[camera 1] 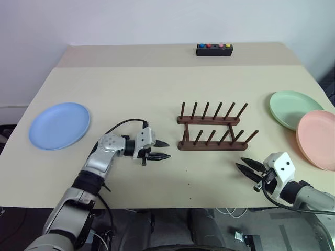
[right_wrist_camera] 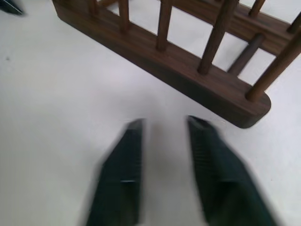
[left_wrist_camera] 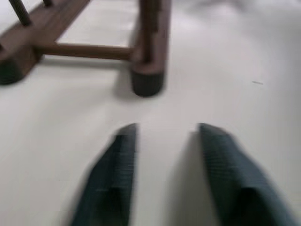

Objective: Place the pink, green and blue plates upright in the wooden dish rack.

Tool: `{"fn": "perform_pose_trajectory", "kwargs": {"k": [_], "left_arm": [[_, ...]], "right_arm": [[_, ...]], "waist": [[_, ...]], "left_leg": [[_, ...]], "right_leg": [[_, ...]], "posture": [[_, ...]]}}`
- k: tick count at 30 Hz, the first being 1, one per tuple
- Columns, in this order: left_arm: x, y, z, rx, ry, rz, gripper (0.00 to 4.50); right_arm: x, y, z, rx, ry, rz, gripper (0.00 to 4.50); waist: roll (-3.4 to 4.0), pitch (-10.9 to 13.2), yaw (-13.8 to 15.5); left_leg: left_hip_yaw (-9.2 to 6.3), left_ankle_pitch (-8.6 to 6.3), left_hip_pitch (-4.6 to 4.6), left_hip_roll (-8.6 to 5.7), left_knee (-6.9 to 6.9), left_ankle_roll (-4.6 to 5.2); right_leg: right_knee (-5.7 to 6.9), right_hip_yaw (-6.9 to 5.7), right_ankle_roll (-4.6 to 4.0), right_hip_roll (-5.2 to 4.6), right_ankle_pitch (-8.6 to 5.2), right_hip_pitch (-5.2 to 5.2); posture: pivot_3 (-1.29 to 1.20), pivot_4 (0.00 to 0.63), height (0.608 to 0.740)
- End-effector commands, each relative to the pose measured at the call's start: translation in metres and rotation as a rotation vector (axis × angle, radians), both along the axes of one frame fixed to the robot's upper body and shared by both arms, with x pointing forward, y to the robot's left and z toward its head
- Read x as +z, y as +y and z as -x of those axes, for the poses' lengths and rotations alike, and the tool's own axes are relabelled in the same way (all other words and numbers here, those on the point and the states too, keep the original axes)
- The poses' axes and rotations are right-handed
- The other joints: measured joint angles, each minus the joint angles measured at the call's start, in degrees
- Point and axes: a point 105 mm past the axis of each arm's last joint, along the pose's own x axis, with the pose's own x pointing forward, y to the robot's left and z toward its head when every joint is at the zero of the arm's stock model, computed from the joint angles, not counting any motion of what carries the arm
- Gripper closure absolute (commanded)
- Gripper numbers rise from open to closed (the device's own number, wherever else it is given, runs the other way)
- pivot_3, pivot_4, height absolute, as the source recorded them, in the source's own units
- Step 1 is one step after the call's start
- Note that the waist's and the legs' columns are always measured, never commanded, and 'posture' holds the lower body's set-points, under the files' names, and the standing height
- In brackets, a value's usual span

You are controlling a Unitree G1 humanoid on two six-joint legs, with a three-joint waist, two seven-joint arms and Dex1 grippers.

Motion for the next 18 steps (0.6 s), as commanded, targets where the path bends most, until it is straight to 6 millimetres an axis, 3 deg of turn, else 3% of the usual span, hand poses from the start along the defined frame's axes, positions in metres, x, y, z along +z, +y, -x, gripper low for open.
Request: {"fn": "perform_pose_trajectory", "kwargs": {"k": [1, 5, 10, 18], "left_arm": [[0.004, -0.009, 0.009, -0.026, -0.006, -0.012, 4.34], [0.0, -0.02, 0.016, -0.043, -0.025, -0.046, 4.34], [0.002, -0.039, 0.019, -0.055, -0.078, -0.045, 4.34], [0.001, -0.049, -0.01, 0.103, -0.154, -0.044, 4.34]], "right_arm": [[0.004, -0.008, -0.008, -0.028, -0.021, 0.061, 4.5], [-0.003, -0.019, -0.017, -0.08, -0.01, 0.139, 4.5], [-0.006, -0.014, -0.023, -0.072, -0.02, 0.145, 4.5], [-0.006, -0.009, -0.044, -0.076, -0.065, 0.165, 4.5]], "waist": [[-0.01, 0.0, 0.23], [0.0, 0.0, 0.25], [-0.01, 0.01, 0.1], [-0.02, 0.01, 0.12]], "left_leg": [[-0.01, 0.0, 0.0, 0.0, 0.03, 0.0], [0.0, 0.0, -0.01, -0.02, 0.04, 0.0], [0.0, 0.0, -0.02, -0.01, -0.02, 0.0], [0.0, 0.0, 0.01, -0.02, 0.05, 0.0]], "right_leg": [[0.0, -0.01, 0.0, 0.0, 0.0, 0.02], [-0.03, -0.01, -0.03, 0.0, -0.02, 0.04], [-0.03, -0.01, 0.0, 0.0, -0.01, -0.02], [-0.02, -0.01, 0.01, 0.0, 0.0, 0.04]], "posture": [[0.0, 0.15, 0.74], [0.0, 0.15, 0.74], [0.0, 0.15, 0.74], [0.0, 0.15, 0.74]]}}
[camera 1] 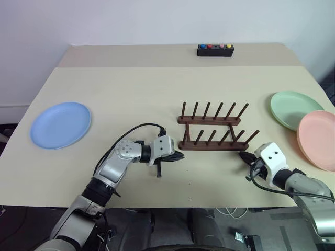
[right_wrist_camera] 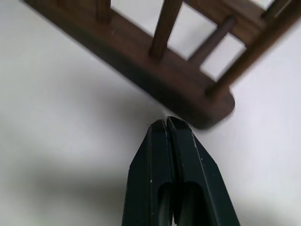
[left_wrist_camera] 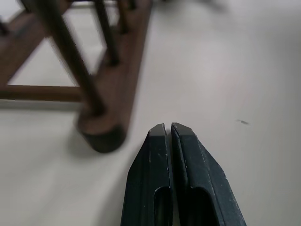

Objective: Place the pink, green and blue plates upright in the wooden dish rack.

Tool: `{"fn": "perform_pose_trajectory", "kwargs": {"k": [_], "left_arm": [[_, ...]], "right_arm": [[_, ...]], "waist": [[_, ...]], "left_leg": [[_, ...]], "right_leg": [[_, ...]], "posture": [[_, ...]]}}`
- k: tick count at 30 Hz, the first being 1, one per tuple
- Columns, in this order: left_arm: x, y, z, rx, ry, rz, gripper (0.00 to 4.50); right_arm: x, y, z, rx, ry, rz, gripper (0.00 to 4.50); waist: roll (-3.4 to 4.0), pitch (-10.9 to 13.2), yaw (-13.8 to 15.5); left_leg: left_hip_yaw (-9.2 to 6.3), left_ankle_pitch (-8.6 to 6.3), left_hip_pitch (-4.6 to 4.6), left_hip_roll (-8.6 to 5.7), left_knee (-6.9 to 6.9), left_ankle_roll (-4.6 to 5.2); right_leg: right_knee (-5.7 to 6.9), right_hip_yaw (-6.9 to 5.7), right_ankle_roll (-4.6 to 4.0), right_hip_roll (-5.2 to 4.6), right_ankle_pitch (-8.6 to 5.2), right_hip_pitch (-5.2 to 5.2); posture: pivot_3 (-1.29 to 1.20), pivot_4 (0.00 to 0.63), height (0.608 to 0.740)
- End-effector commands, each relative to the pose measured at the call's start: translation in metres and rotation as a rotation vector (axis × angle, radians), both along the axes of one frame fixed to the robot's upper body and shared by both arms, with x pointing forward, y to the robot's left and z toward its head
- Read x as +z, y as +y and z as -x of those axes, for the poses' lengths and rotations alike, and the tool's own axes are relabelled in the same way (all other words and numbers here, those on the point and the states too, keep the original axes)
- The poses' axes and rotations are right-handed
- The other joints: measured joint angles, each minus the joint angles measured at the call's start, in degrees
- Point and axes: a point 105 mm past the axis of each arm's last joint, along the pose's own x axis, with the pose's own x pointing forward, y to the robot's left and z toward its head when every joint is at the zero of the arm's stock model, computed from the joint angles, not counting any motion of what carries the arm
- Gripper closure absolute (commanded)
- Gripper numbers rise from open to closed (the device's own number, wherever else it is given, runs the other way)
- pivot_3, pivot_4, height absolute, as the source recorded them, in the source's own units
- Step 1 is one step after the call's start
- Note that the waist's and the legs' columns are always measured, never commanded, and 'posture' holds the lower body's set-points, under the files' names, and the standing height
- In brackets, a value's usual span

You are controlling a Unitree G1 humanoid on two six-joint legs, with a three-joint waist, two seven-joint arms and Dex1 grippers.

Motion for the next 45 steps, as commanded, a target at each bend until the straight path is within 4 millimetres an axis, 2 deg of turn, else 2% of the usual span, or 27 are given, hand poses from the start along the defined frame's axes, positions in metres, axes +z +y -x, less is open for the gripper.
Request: {"fn": "perform_pose_trajectory", "kwargs": {"k": [1, 15, 24, 34, 38, 40, 43, 45], "left_arm": [[0.001, 0.002, -0.014, 0.073, -0.043, -0.001, 4.34], [0.004, 0.003, -0.048, 0.213, -0.106, 0.025, 4.34], [0.004, 0.002, -0.051, 0.216, -0.112, 0.033, 4.34], [0.002, 0.002, -0.047, 0.206, -0.111, 0.032, 4.34], [0.003, 0.002, -0.038, 0.171, -0.099, 0.032, 4.34], [0.007, 0.002, -0.027, 0.121, -0.084, 0.053, 4.34], [0.018, -0.002, -0.002, 0.009, -0.041, 0.111, 4.39], [0.022, -0.005, 0.013, -0.048, -0.012, 0.133, 4.39]], "right_arm": [[0.003, 0.0, -0.006, -0.003, -0.034, 0.01, 4.5], [0.008, -0.001, -0.038, 0.006, -0.11, 0.062, 4.5], [0.01, -0.006, -0.049, -0.011, -0.139, 0.066, 4.5], [0.008, -0.007, -0.048, -0.024, -0.157, 0.065, 4.5], [0.015, -0.007, -0.033, 0.012, -0.145, 0.074, 4.5], [0.023, -0.014, -0.021, 0.004, -0.13, 0.058, 4.5], [0.04, -0.029, -0.007, -0.047, -0.137, 0.062, 3.67], [0.05, -0.037, 0.002, -0.073, -0.149, 0.084, 2.69]], "waist": [[0.0, 0.0, -0.01], [-0.01, 0.0, -0.1], [0.0, 0.0, -0.17], [0.0, 0.0, -0.23], [0.0, 0.0, -0.21], [0.01, -0.01, -0.19], [0.04, 0.01, -0.25], [0.05, 0.02, -0.12]], "left_leg": [[0.0, 0.0, 0.0, 0.0, -0.01, 0.0], [0.01, 0.0, 0.23, 0.0, -0.02, 0.0], [0.01, 0.0, 0.23, 0.0, -0.04, 0.0], [0.01, 0.0, 0.23, 0.0, -0.05, 0.0], [0.0, 0.0, 0.23, 0.0, -0.1, 0.0], [0.0, -0.01, 0.22, 0.0, -0.17, 0.01], [0.01, -0.03, 0.09, 0.0, -0.18, 0.04], [0.01, -0.03, 0.03, 0.0, -0.15, 0.04]], "right_leg": [[0.0, 0.0, 0.0, 0.0, 0.0, 0.0], [0.02, 0.0, 0.01, 0.01, 0.01, 0.16], [0.02, 0.0, 0.01, 0.01, 0.01, 0.15], [0.02, 0.01, 0.01, 0.01, 0.01, 0.15], [0.02, 0.01, 0.01, 0.01, 0.0, 0.13], [0.01, 0.01, 0.01, 0.01, 0.0, 0.11], [-0.01, 0.02, 0.01, -0.01, 0.0, 0.0], [0.0, 0.02, 0.0, -0.01, 0.0, -0.04]], "posture": [[0.0, 0.15, 0.74], [0.0, 0.15, 0.74], [0.0, 0.15, 0.74], [0.0, 0.15, 0.74], [0.0, 0.15, 0.74], [0.0, 0.15, 0.74], [0.0, 0.15, 0.74], [0.0, 0.15, 0.74]]}}
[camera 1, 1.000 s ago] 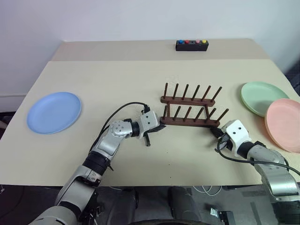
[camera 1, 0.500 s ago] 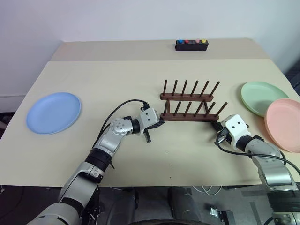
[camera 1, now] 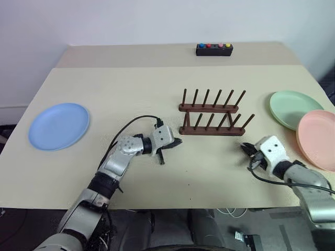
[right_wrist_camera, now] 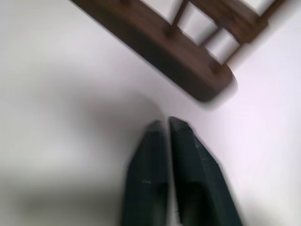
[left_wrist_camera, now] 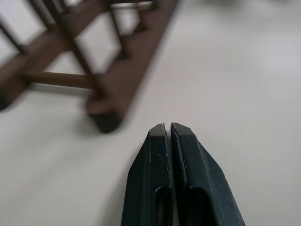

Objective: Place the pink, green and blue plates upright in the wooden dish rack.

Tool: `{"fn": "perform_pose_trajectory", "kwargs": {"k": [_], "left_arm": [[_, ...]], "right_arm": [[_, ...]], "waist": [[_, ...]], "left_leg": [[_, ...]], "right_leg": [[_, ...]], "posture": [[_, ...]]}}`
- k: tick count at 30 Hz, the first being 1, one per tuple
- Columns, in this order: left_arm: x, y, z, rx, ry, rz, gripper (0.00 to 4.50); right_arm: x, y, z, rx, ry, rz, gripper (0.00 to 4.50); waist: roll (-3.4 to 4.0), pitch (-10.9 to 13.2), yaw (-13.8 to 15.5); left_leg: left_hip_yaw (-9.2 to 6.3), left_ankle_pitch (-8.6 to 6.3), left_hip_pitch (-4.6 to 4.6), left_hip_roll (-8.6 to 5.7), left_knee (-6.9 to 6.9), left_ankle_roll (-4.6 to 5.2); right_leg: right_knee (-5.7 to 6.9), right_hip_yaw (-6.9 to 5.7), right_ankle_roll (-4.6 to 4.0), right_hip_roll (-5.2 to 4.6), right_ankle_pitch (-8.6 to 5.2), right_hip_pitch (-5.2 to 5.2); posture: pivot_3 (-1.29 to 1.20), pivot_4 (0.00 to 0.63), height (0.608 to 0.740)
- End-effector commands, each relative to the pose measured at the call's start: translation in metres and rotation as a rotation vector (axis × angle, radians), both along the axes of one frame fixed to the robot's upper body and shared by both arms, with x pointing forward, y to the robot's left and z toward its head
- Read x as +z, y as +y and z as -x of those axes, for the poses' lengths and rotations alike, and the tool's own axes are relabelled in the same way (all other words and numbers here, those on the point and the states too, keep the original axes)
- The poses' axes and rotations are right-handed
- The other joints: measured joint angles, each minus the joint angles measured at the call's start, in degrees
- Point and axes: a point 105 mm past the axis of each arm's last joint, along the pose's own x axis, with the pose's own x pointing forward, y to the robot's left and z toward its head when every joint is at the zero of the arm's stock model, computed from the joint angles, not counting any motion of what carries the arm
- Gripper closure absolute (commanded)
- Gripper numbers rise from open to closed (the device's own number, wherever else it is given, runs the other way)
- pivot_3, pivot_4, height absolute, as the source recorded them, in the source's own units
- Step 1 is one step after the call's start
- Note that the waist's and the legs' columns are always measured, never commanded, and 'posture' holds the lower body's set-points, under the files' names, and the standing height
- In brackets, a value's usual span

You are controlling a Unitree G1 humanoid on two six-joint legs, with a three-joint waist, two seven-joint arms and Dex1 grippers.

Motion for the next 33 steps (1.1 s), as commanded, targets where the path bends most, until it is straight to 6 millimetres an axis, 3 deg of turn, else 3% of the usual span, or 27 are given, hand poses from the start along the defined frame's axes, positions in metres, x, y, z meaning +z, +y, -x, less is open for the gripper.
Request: {"fn": "perform_pose_trajectory", "kwargs": {"k": [1, 4, 8, 12, 24, 28, 31, 32, 33], "left_arm": [[0.02, -0.013, 0.026, -0.139, 0.017, 0.069, 4.39], [0.022, -0.022, 0.037, -0.191, 0.05, 0.088, 4.39], [0.023, -0.027, 0.039, -0.212, 0.066, 0.094, 4.39], [0.024, -0.033, 0.039, -0.244, 0.062, 0.095, 4.39], [0.024, -0.027, 0.036, -0.201, 0.05, 0.1, 4.39], [0.023, -0.023, 0.036, -0.174, 0.055, 0.104, 4.39], [0.023, -0.022, 0.037, -0.168, 0.06, 0.105, 4.39], [0.023, -0.022, 0.037, -0.167, 0.061, 0.105, 4.39], [0.023, -0.022, 0.037, -0.167, 0.06, 0.106, 4.39]], "right_arm": [[0.041, -0.014, 0.012, -0.036, -0.095, 0.051, 2.18], [0.065, -0.039, 0.028, -0.146, -0.13, 0.123, 0.71], [0.074, -0.056, 0.04, -0.234, -0.114, 0.147, 0.71], [0.052, -0.079, 0.047, -0.347, -0.031, 0.182, 0.71], [0.019, -0.11, 0.014, -0.446, -0.012, 0.228, 0.71], [0.017, -0.112, 0.011, -0.444, -0.014, 0.233, 2.45], [0.016, -0.111, 0.011, -0.442, -0.015, 0.238, 4.06], [0.016, -0.11, 0.012, -0.442, -0.017, 0.243, 4.48], [0.017, -0.109, 0.012, -0.443, -0.025, 0.253, 4.48]], "waist": [[-0.01, 0.0, 0.13], [0.0, -0.01, 0.48], [-0.04, 0.01, 0.08], [-0.04, 0.01, 0.23], [0.0, 0.0, 0.11], [0.02, -0.01, 0.12], [0.02, -0.01, 0.11], [0.01, -0.01, 0.11], [-0.01, 0.0, 0.1]], "left_leg": [[0.0, 0.0, -0.02, 0.0, 0.02, 0.0], [-0.01, 0.0, -0.06, 0.0, 0.13, 0.0], [0.0, 0.0, -0.09, 0.0, 0.15, 0.0], [0.01, 0.0, -0.1, 0.01, 0.11, 0.0], [0.03, 0.0, -0.12, 0.0, 0.12, 0.0], [0.03, 0.0, -0.13, 0.0, 0.07, 0.0], [0.03, 0.0, -0.13, 0.0, 0.1, 0.0], [0.03, 0.0, -0.13, 0.0, 0.11, 0.0], [0.03, 0.0, -0.12, 0.0, 0.13, 0.0]], "right_leg": [[0.0, 0.0, 0.0, 0.0, 0.0, -0.01], [-0.02, -0.02, -0.02, 0.01, -0.02, 0.03], [-0.07, -0.01, -0.17, 0.01, -0.1, 0.04], [-0.07, -0.02, -0.16, 0.02, -0.1, -0.01], [-0.08, -0.01, -0.16, 0.0, -0.1, -0.03], [-0.07, 0.0, -0.02, 0.0, -0.02, -0.06], [-0.07, 0.0, -0.02, 0.0, -0.02, -0.05], [-0.07, -0.01, -0.02, 0.0, -0.02, -0.04], [-0.07, 0.0, -0.03, 0.0, -0.02, -0.01]], "posture": [[0.0, 0.15, 0.74], [0.0, 0.15, 0.74], [0.0, 0.15, 0.74], [0.0, 0.15, 0.74], [0.0, 0.15, 0.74], [0.0, 0.15, 0.74], [0.0, 0.15, 0.74], [0.0, 0.15, 0.74], [0.0, 0.15, 0.74]]}}
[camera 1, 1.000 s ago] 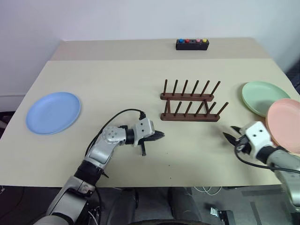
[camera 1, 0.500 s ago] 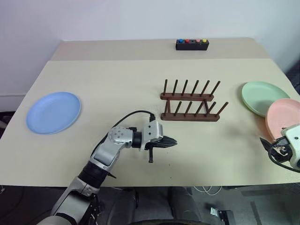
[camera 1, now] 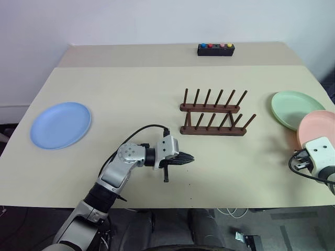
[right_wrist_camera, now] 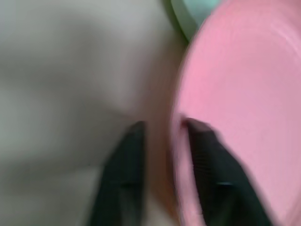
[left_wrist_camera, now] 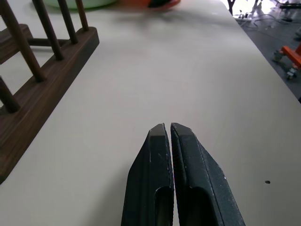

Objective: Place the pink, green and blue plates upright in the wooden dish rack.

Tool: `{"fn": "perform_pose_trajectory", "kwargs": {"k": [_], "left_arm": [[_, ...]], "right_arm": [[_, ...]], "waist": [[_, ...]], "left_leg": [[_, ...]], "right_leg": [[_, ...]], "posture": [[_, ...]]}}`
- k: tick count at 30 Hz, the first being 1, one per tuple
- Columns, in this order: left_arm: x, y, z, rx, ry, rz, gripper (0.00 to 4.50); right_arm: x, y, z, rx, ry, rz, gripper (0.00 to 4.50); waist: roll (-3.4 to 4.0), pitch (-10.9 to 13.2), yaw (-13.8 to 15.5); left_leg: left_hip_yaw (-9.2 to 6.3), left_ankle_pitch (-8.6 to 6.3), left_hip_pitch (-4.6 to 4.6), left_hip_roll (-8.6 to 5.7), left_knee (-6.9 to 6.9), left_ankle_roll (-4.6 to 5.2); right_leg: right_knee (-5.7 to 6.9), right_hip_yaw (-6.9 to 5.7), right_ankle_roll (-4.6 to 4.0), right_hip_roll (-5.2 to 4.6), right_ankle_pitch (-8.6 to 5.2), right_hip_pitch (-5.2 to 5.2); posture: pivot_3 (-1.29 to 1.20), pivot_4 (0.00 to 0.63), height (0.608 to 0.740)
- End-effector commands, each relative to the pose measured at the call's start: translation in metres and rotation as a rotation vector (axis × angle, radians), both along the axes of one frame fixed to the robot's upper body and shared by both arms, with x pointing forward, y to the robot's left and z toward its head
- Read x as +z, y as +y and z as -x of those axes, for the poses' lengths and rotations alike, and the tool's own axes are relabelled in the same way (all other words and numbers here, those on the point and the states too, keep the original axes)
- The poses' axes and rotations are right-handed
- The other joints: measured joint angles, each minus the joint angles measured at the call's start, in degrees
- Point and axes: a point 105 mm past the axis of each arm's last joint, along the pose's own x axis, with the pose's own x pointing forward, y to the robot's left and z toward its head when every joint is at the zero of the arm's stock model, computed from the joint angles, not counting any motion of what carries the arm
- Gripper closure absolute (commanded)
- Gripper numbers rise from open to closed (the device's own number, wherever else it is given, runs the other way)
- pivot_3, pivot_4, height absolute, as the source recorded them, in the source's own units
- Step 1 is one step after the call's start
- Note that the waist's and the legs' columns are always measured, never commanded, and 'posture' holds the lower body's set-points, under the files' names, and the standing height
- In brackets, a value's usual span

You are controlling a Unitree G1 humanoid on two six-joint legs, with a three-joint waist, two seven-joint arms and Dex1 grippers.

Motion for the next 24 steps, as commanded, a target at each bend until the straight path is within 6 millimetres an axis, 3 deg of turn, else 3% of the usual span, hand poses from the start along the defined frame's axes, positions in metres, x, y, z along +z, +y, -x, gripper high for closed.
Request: {"fn": "perform_pose_trajectory", "kwargs": {"k": [1, 7, 12, 18, 21, 24], "left_arm": [[0.01, -0.002, 0.003, -0.012, -0.03, 0.031, 4.39], [0.009, -0.003, 0.001, -0.021, -0.035, 0.027, 4.39], [0.009, -0.005, 0.001, -0.037, -0.038, 0.029, 4.39], [0.01, -0.006, -0.003, -0.037, -0.049, 0.03, 4.39], [0.013, -0.003, -0.007, -0.01, -0.064, 0.042, 4.39], [0.017, 0.0, -0.011, 0.02, -0.072, 0.058, 4.39]], "right_arm": [[0.012, 0.0, 0.001, 0.002, -0.027, 0.057, 4.48], [0.041, 0.004, 0.008, -0.019, -0.103, 0.194, 4.48], [0.084, 0.024, 0.001, 0.085, -0.222, 0.347, 4.48], [0.142, 0.087, -0.018, 0.397, -0.423, 0.256, 4.48], [0.165, 0.129, -0.021, 0.624, -0.483, 0.111, 4.48], [0.181, 0.149, -0.021, 0.747, -0.526, -0.073, 4.48]], "waist": [[-0.01, 0.0, -0.01], [0.03, -0.01, -0.01], [0.05, -0.01, -0.08], [0.04, 0.01, -0.18], [0.02, 0.02, -0.17], [-0.01, 0.04, 0.0]], "left_leg": [[0.0, 0.0, 0.01, 0.0, 0.0, 0.0], [0.0, 0.0, -0.04, 0.0, -0.02, 0.0], [0.0, 0.0, -0.03, 0.0, -0.02, 0.0], [0.0, 0.0, -0.03, 0.01, -0.03, 0.0], [-0.02, 0.0, -0.05, 0.01, -0.03, 0.0], [-0.03, 0.0, -0.07, 0.01, -0.02, 0.0]], "right_leg": [[0.0, 0.0, 0.0, 0.0, 0.0, 0.0], [0.01, 0.0, 0.01, 0.0, 0.0, -0.06], [0.01, 0.0, 0.01, 0.0, 0.0, -0.07], [0.01, 0.0, 0.03, 0.01, 0.01, -0.07], [0.0, -0.01, 0.03, 0.01, 0.02, -0.06], [0.0, -0.02, 0.03, 0.01, 0.02, -0.07]], "posture": [[0.0, 0.15, 0.74], [0.0, 0.15, 0.74], [0.0, 0.15, 0.74], [0.0, 0.15, 0.74], [0.0, 0.15, 0.74], [0.0, 0.15, 0.74]]}}
